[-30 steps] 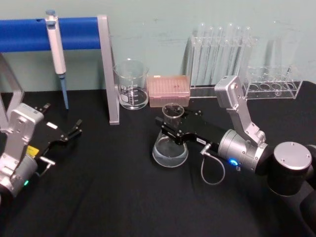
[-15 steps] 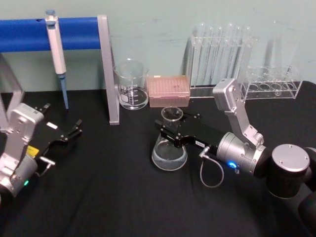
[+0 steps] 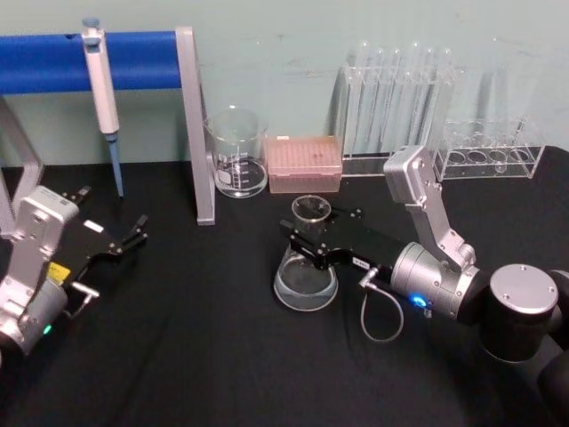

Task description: Grasp the erlenmeyer flask with one hand, shake it three times, then place it back.

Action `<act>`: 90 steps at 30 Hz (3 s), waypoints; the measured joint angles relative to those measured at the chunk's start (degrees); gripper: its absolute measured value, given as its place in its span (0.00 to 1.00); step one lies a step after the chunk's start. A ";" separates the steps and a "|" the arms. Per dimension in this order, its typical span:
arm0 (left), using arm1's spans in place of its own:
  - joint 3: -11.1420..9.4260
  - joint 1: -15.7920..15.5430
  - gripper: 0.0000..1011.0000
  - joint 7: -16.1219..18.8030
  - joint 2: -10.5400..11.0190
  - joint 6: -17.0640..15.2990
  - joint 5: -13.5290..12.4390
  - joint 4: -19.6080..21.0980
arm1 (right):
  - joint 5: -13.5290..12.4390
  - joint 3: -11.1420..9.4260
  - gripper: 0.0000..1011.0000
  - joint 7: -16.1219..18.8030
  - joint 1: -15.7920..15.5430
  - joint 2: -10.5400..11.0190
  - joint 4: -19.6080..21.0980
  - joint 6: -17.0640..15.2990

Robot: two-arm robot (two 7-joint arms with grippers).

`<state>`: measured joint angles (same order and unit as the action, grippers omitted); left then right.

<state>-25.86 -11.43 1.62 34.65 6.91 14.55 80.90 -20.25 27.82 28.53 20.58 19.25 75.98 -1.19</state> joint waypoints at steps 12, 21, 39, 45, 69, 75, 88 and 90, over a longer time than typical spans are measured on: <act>0.00 0.00 0.99 0.00 0.00 0.00 0.00 0.00 | 0.39 -0.02 0.45 -0.48 -0.25 0.06 0.23 -0.56; 0.00 0.00 0.99 0.00 0.00 0.00 0.00 0.00 | 0.41 -0.02 0.45 -0.47 -0.26 0.06 0.24 -0.59; 0.00 0.00 0.99 0.00 0.00 0.00 0.00 0.00 | 0.32 -0.03 0.69 -0.42 -0.21 0.06 0.23 -0.53; 0.00 0.00 0.99 0.00 0.00 0.00 0.00 0.00 | 0.31 -0.02 0.88 -0.40 -0.21 0.06 0.20 -0.50; 0.00 0.00 0.99 0.00 0.00 0.00 0.00 0.00 | -1.21 -0.90 0.99 0.91 -1.70 1.75 2.18 -0.43; 0.00 0.00 0.99 0.00 0.00 0.00 0.00 0.00 | -2.44 -1.78 0.99 1.32 -3.88 3.95 5.53 -0.60; 0.00 0.00 0.99 0.00 0.00 0.00 0.00 0.00 | -5.35 -4.59 0.99 0.85 -9.89 9.19 12.82 -1.09; 0.00 0.00 0.99 0.00 0.00 0.00 0.00 0.00 | -5.93 -5.27 0.99 0.45 -10.81 9.91 13.75 -1.24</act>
<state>-25.86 -11.43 1.62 34.65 6.91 14.55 80.90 -26.18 22.55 28.98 9.77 29.16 89.73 -2.43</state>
